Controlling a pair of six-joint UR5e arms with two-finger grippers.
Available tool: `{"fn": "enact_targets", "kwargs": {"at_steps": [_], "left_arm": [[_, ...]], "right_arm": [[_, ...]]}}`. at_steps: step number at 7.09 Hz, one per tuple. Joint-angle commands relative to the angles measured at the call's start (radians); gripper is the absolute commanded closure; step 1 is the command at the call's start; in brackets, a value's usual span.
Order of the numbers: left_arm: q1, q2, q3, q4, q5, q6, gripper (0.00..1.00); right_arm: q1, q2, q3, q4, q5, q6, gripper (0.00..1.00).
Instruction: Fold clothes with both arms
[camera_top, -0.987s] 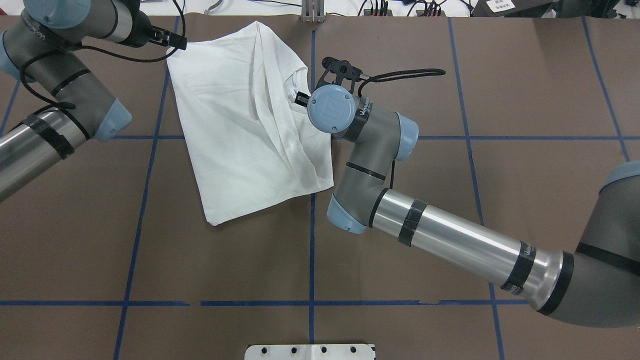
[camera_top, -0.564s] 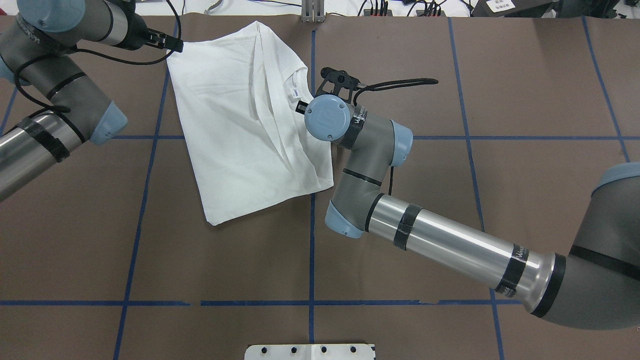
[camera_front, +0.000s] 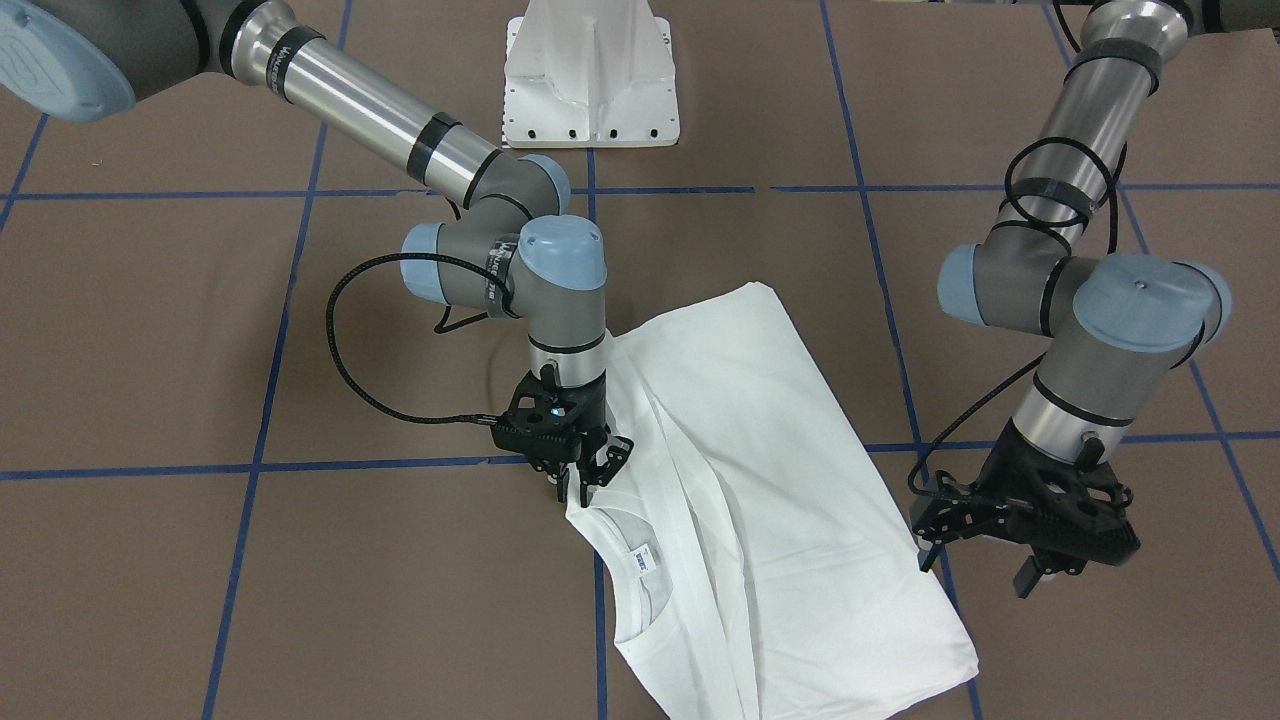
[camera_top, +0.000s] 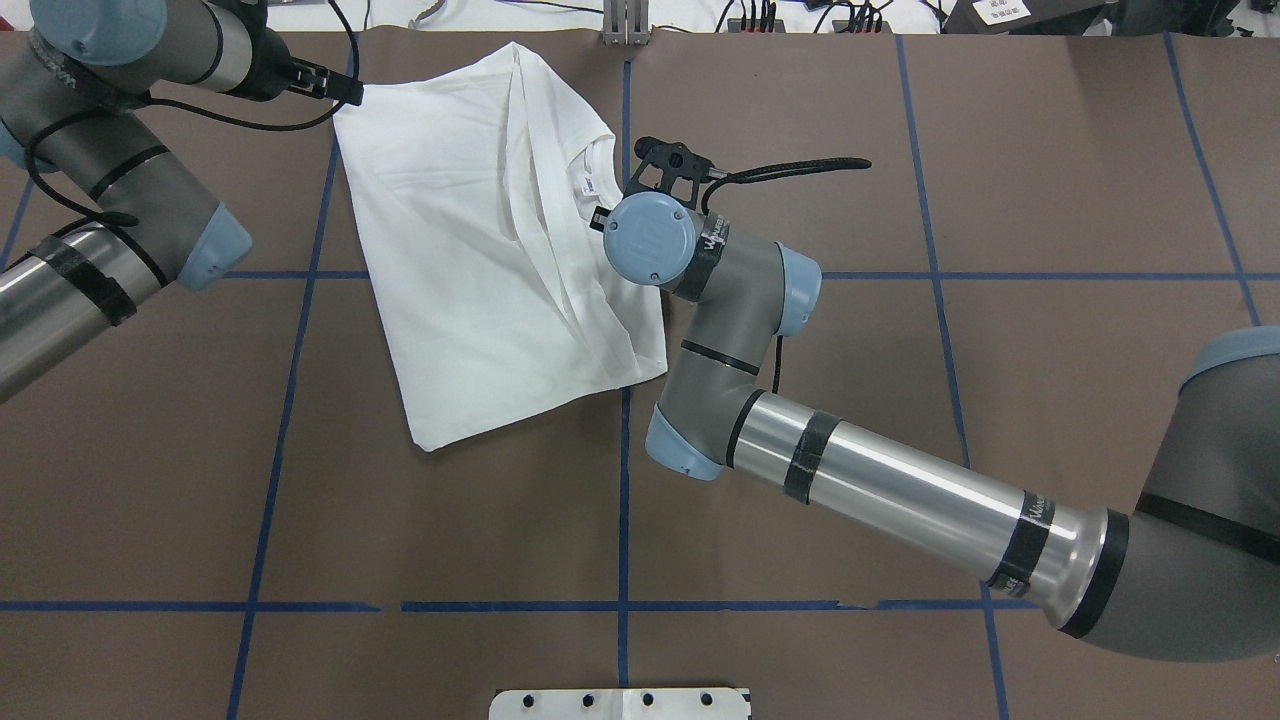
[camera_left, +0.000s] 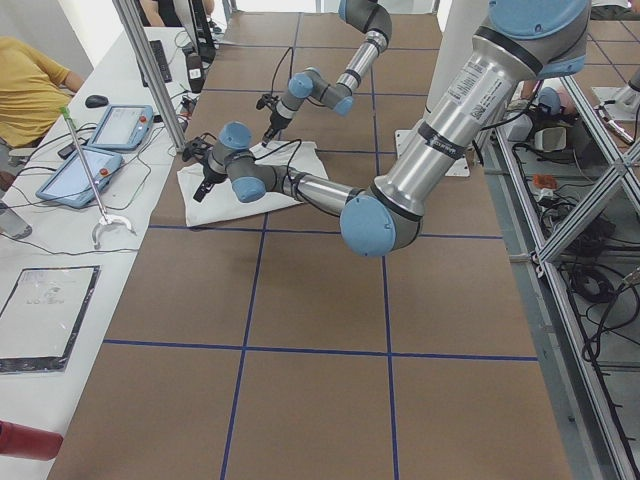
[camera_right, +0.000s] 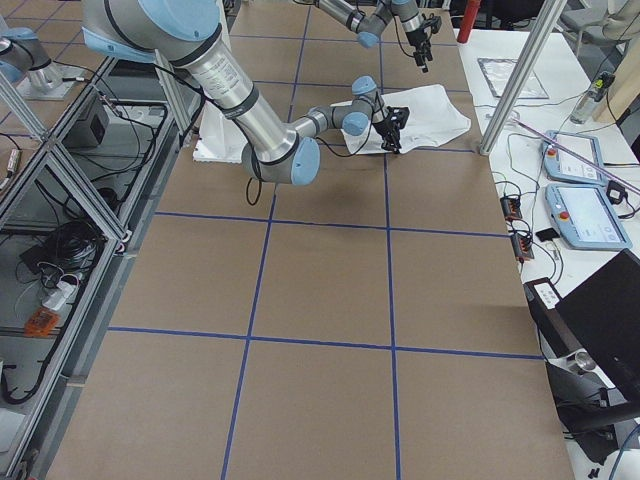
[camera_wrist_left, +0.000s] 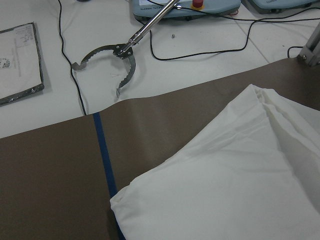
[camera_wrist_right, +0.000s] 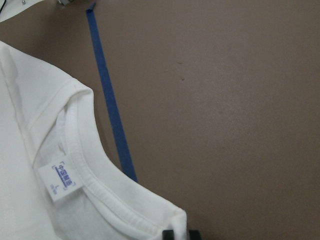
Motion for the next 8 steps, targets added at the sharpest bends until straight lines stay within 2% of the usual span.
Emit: {"fn": "enact_targets", "kwargs": {"at_steps": [1,2,3,5,6,7,8], "left_arm": [[0.000,0.026,-0.030,0.000,0.000,-0.002,0.00],[0.000,0.029,-0.031,0.000,0.000,-0.002,0.00],[0.001,0.029,-0.031,0.000,0.000,-0.002,0.00],[0.003,0.029,-0.031,0.000,0.000,-0.014,0.00],[0.003,0.029,-0.031,-0.002,0.000,-0.014,0.00],[0.003,0.029,-0.031,-0.002,0.000,-0.015,0.00],[0.003,0.029,-0.031,-0.002,0.000,-0.014,0.00]], "right_arm": [[0.002,0.001,0.023,-0.008,0.007,-0.036,1.00],[0.002,-0.024,0.102,-0.087,0.008,-0.036,1.00],[0.000,-0.092,0.243,-0.179,0.008,-0.034,1.00],[-0.056,-0.354,0.615,-0.287,-0.002,-0.033,1.00],[-0.088,-0.446,0.746,-0.331,-0.008,-0.028,1.00],[-0.107,-0.510,0.805,-0.336,-0.019,-0.027,1.00],[-0.115,-0.524,0.807,-0.336,-0.033,-0.025,1.00]]}}
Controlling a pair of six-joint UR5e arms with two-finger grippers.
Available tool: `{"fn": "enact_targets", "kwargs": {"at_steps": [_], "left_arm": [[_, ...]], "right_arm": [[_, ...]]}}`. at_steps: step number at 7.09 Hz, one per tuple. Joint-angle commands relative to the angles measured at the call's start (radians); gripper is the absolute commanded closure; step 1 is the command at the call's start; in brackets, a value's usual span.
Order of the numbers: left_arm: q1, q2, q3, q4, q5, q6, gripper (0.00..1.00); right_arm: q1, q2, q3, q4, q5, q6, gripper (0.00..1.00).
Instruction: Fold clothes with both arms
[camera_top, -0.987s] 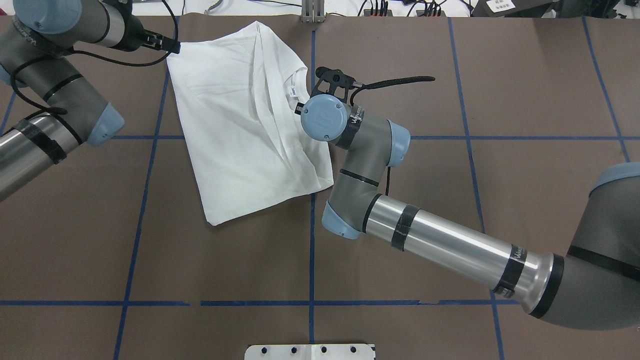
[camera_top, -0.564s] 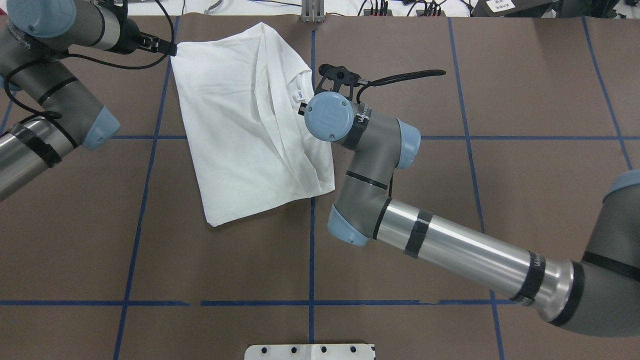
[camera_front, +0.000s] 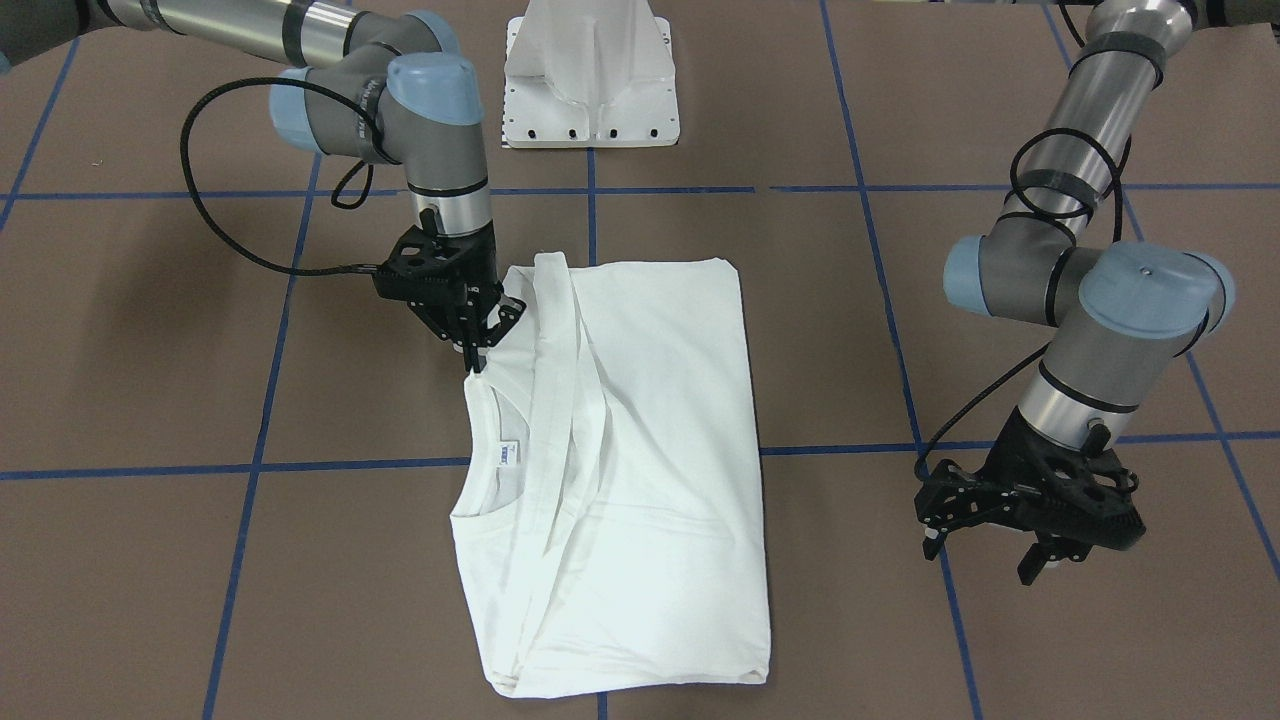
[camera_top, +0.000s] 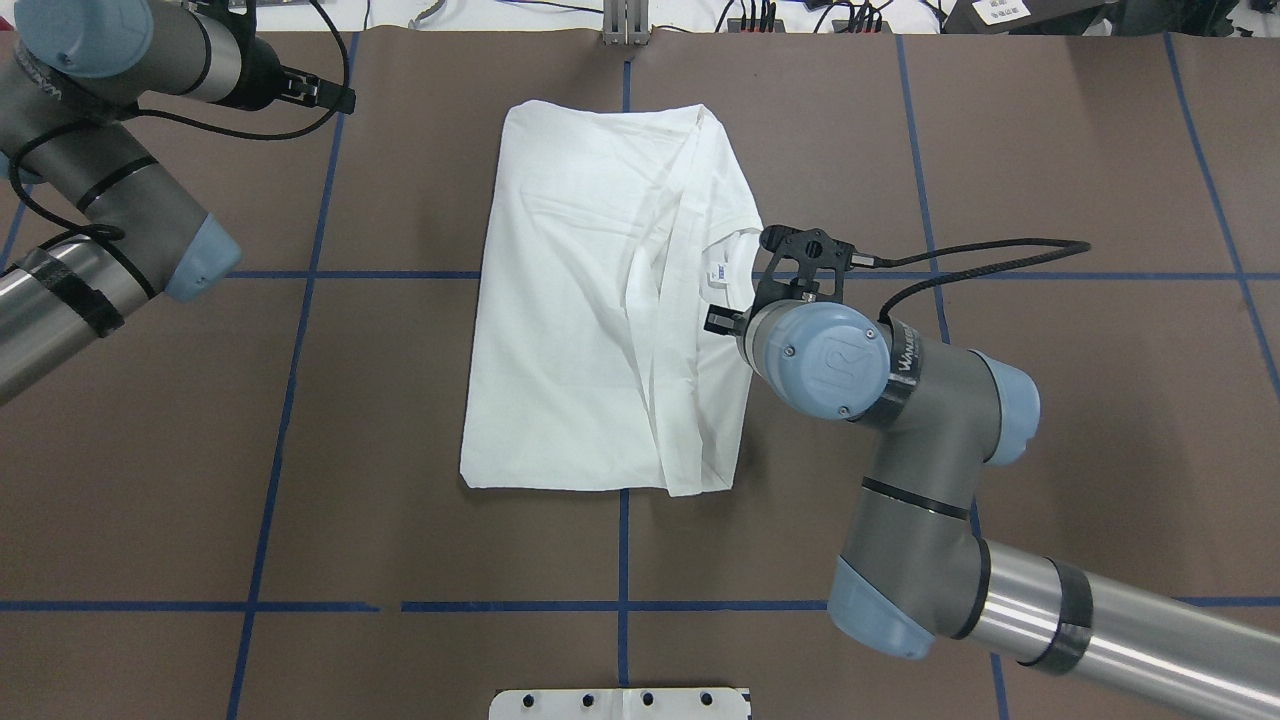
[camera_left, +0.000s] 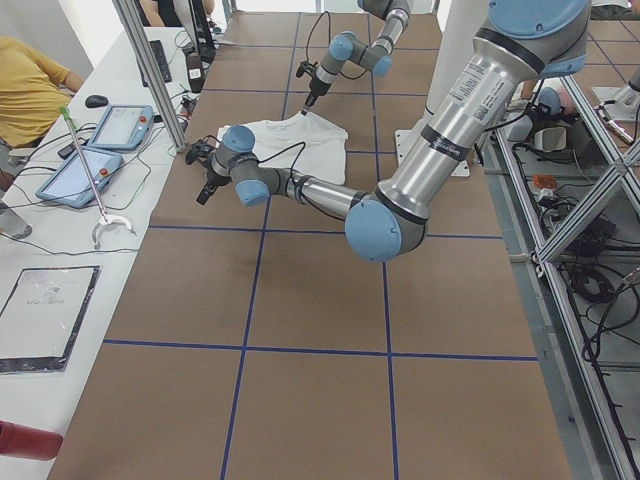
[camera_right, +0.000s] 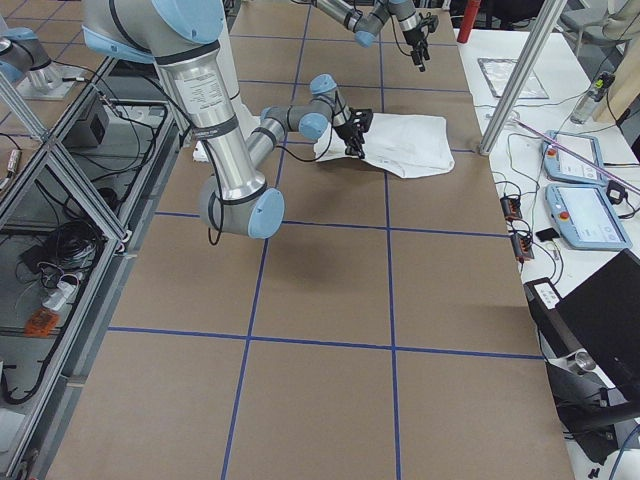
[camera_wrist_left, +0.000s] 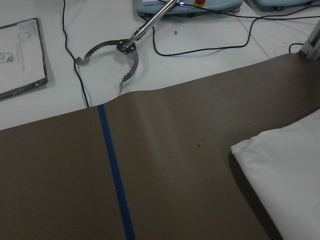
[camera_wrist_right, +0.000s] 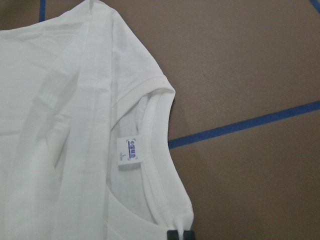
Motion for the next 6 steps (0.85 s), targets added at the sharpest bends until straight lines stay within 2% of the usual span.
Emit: {"fn": "enact_targets", "kwargs": {"at_steps": [1,2,3,4,5,6], "left_arm": [[0.000,-0.001,0.000,0.000,0.000,-0.001,0.00],[0.000,-0.001,0.000,0.000,0.000,-0.001,0.00],[0.000,-0.001,0.000,0.000,0.000,-0.001,0.00],[0.002,-0.001,0.000,-0.002,-0.002,-0.001,0.00],[0.005,0.000,0.000,-0.002,-0.002,-0.001,0.00],[0.005,0.000,0.000,-0.002,-0.002,-0.001,0.00]], "right_arm": [[-0.023,-0.048,0.045,-0.011,-0.033,-0.010,0.01],[-0.020,-0.032,0.045,-0.031,-0.006,-0.065,0.00],[0.017,0.032,0.040,-0.093,0.032,-0.155,0.00],[0.040,0.132,0.019,-0.202,0.042,-0.163,0.00],[0.041,0.219,-0.053,-0.221,0.042,-0.162,0.00],[0.041,0.302,-0.163,-0.214,0.039,-0.148,0.00]]}}
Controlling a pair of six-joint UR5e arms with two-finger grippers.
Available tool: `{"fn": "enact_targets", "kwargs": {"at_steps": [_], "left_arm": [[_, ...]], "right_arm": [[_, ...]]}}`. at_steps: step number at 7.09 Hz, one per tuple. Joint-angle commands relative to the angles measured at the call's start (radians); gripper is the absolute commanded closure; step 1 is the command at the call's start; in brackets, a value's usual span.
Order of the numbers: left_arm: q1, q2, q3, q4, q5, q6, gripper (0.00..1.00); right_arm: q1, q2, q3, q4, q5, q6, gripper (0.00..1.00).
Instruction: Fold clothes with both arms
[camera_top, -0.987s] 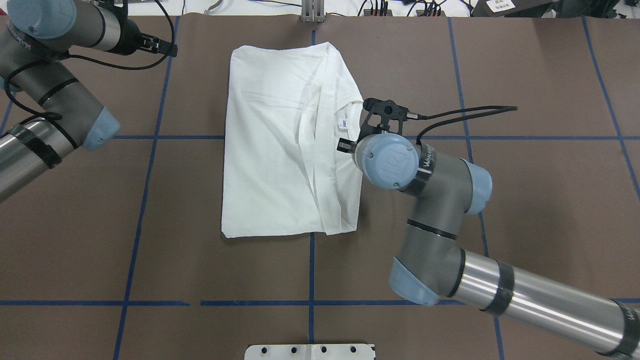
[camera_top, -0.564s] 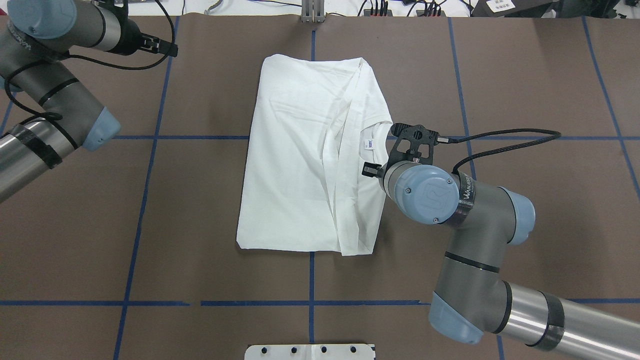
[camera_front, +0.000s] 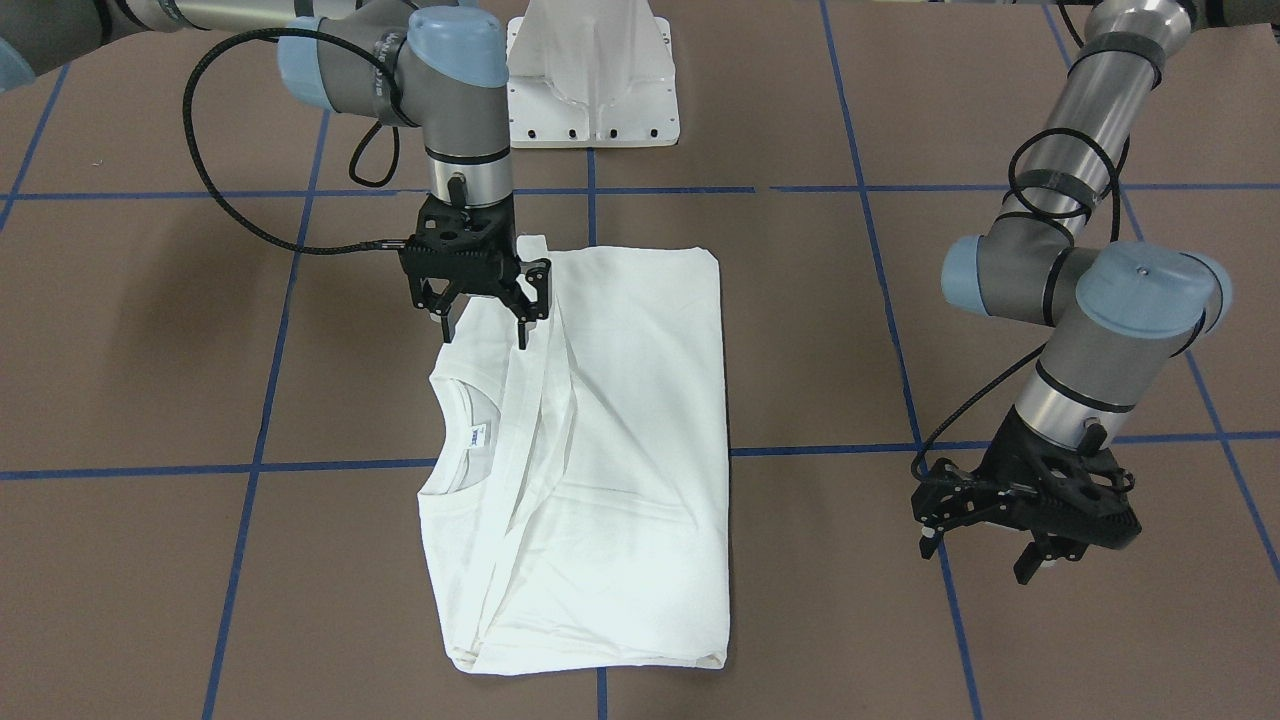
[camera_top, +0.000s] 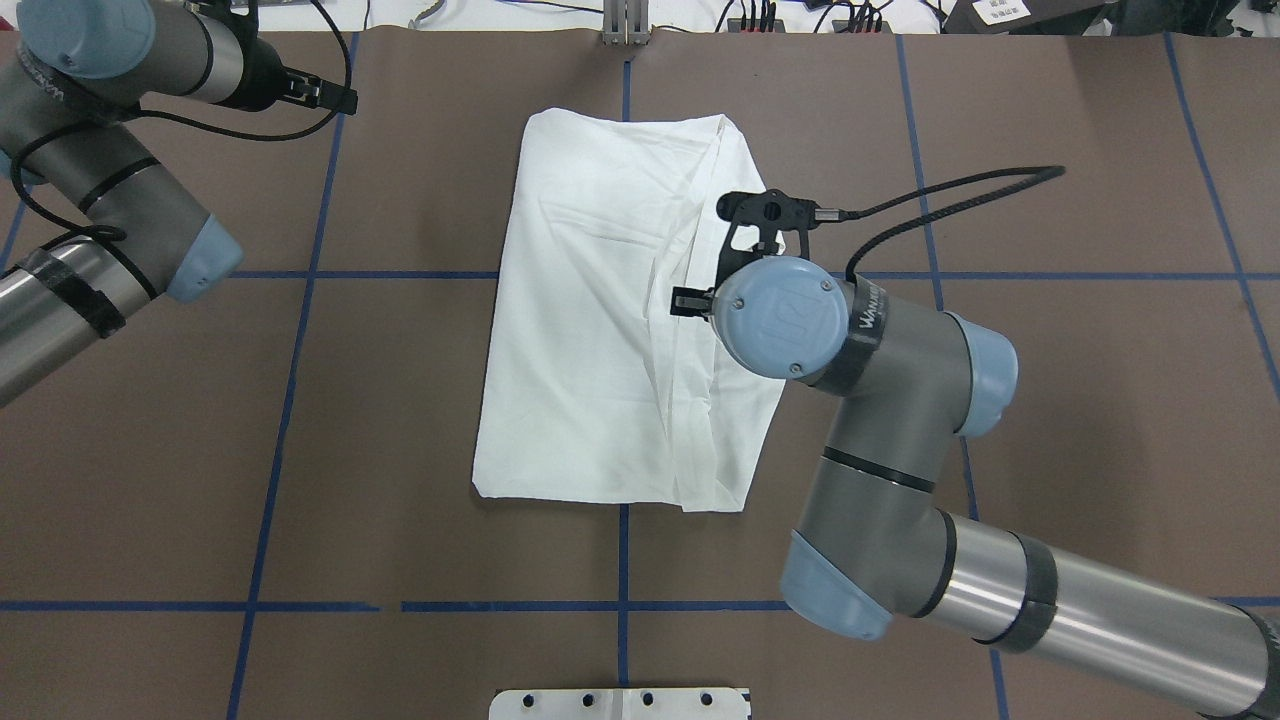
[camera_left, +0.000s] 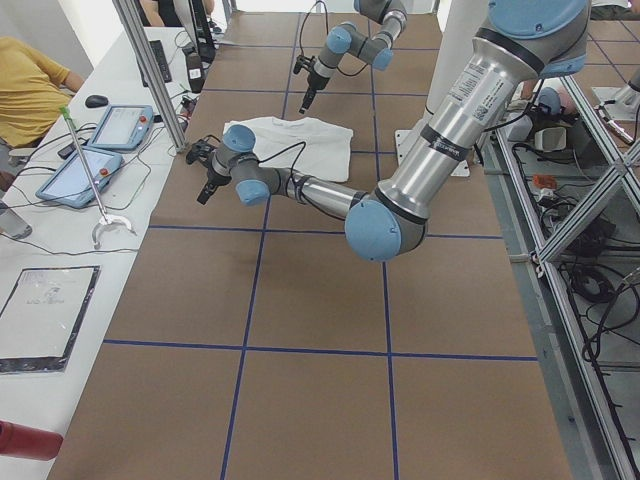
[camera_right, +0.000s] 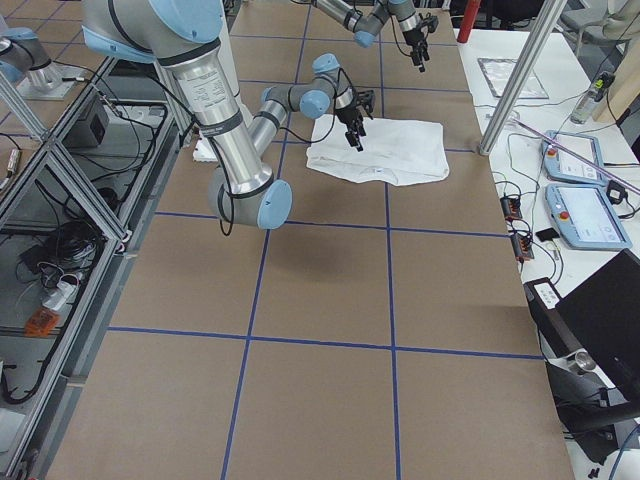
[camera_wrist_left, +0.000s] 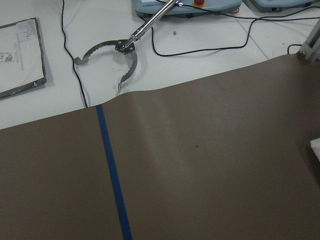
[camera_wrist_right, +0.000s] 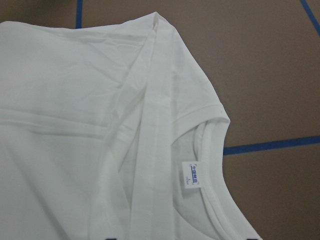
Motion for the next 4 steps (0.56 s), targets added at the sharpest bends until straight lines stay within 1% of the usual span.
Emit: {"fn": "enact_targets", "kwargs": {"at_steps": [1,3,4], "left_arm": [[0.001,0.001,0.000,0.000,0.000,-0.002,0.00],[0.004,0.001,0.000,0.000,0.000,-0.003,0.00],[0.004,0.001,0.000,0.000,0.000,-0.003,0.00]], "right_arm": [[0.009,0.150,-0.171,-0.016,-0.001,0.009,0.00],[0.016,0.254,-0.347,-0.018,-0.006,0.039,0.02],[0.016,0.299,-0.425,-0.019,-0.007,0.041,0.06]]}}
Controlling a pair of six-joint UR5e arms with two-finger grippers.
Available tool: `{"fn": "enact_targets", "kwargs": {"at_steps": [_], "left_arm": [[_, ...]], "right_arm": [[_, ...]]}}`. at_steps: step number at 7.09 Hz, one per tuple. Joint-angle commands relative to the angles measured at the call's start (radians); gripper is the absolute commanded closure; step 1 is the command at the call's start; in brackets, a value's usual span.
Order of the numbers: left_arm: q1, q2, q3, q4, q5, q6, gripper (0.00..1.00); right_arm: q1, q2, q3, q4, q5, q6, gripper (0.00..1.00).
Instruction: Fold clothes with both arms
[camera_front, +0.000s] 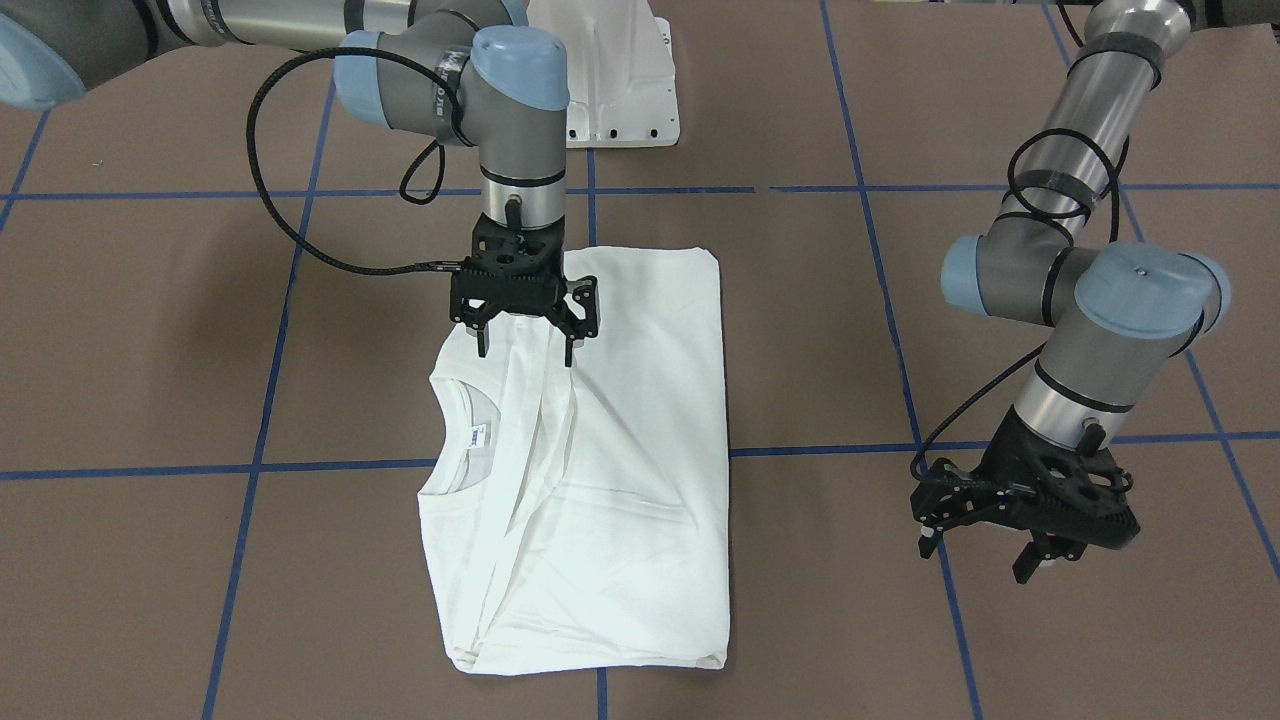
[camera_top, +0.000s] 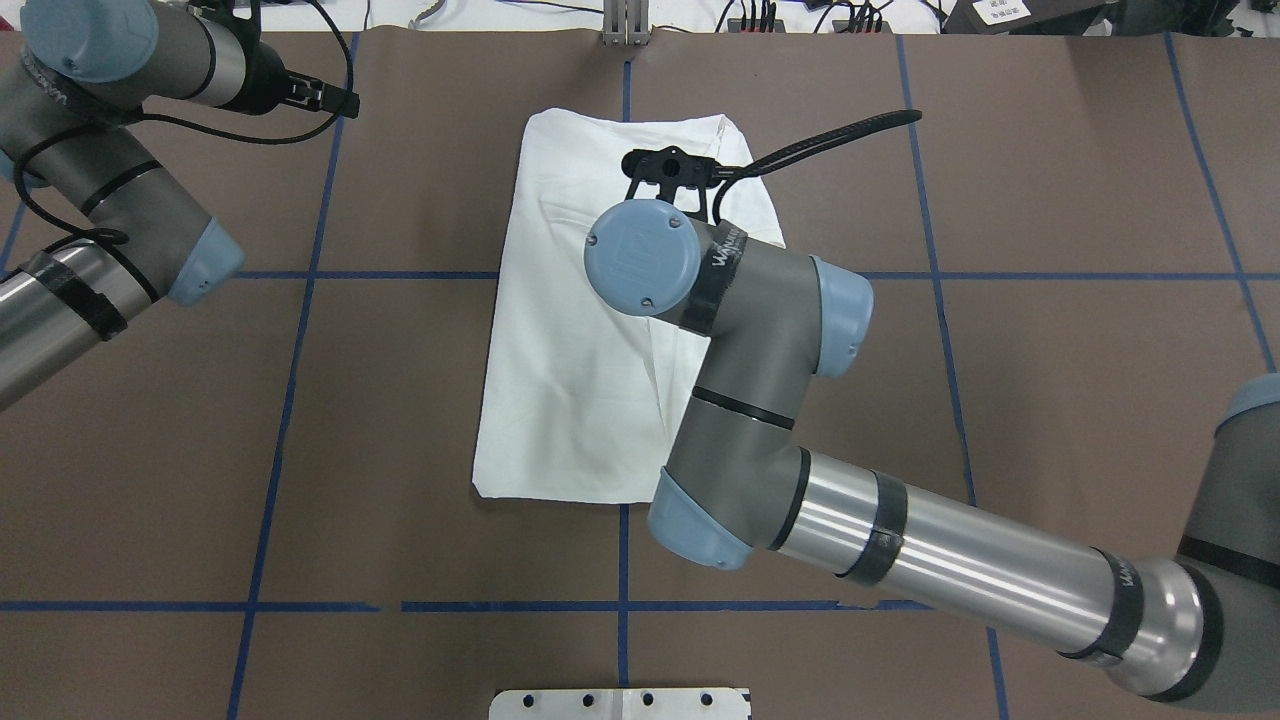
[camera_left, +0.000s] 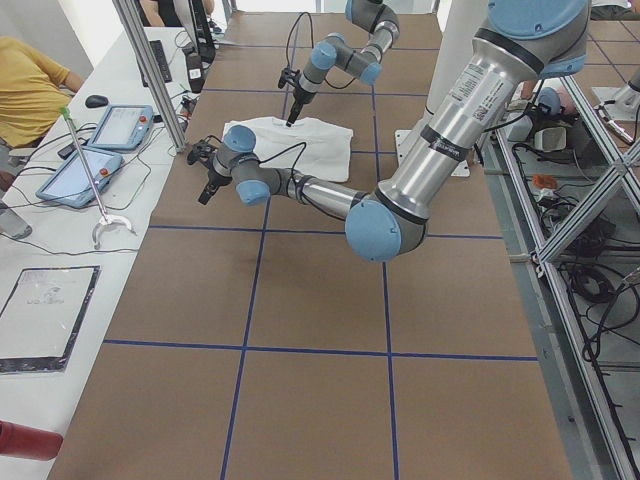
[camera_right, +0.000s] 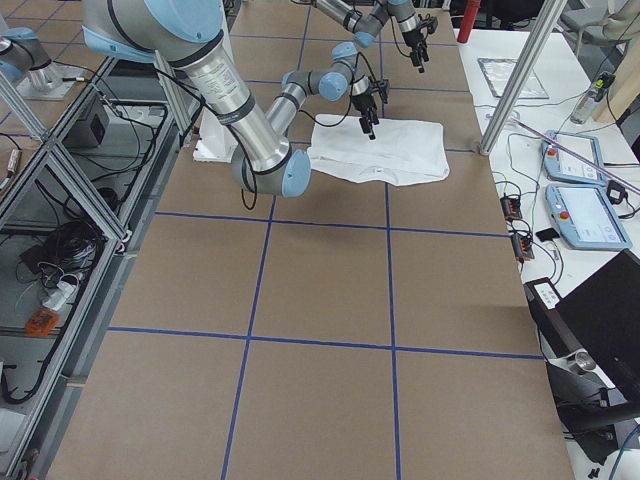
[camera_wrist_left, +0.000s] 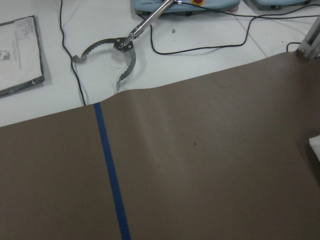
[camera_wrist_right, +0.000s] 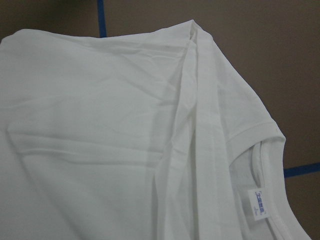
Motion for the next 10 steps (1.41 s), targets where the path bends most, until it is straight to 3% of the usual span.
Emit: {"fn": "enact_targets", "kwargs": {"at_steps": [1,3,4,7,8,9,10], "left_arm": [[0.001,0.000,0.000,0.000,0.000,0.000,0.00],[0.001,0.000,0.000,0.000,0.002,0.000,0.00],[0.002,0.000,0.000,0.000,0.000,0.000,0.00],[0.002,0.002,0.000,-0.002,0.000,0.000,0.00],[0.004,0.000,0.000,-0.002,0.000,-0.002,0.00],[0.004,0.000,0.000,-0.002,0.000,-0.002,0.00],[0.004,0.000,0.000,-0.002,0.000,-0.002,0.00]], "right_arm": [[0.001,0.064,-0.129,0.000,-0.003,0.011,0.29],[-0.002,0.064,-0.158,0.026,-0.003,0.015,0.60],[-0.003,0.066,-0.171,0.026,-0.003,0.015,0.67],[-0.008,0.066,-0.178,0.029,-0.003,0.014,0.67],[-0.008,0.066,-0.178,0.033,-0.003,0.015,0.75],[-0.008,0.066,-0.177,0.033,-0.003,0.015,1.00],[-0.007,0.066,-0.175,0.033,-0.003,0.014,1.00]]}}
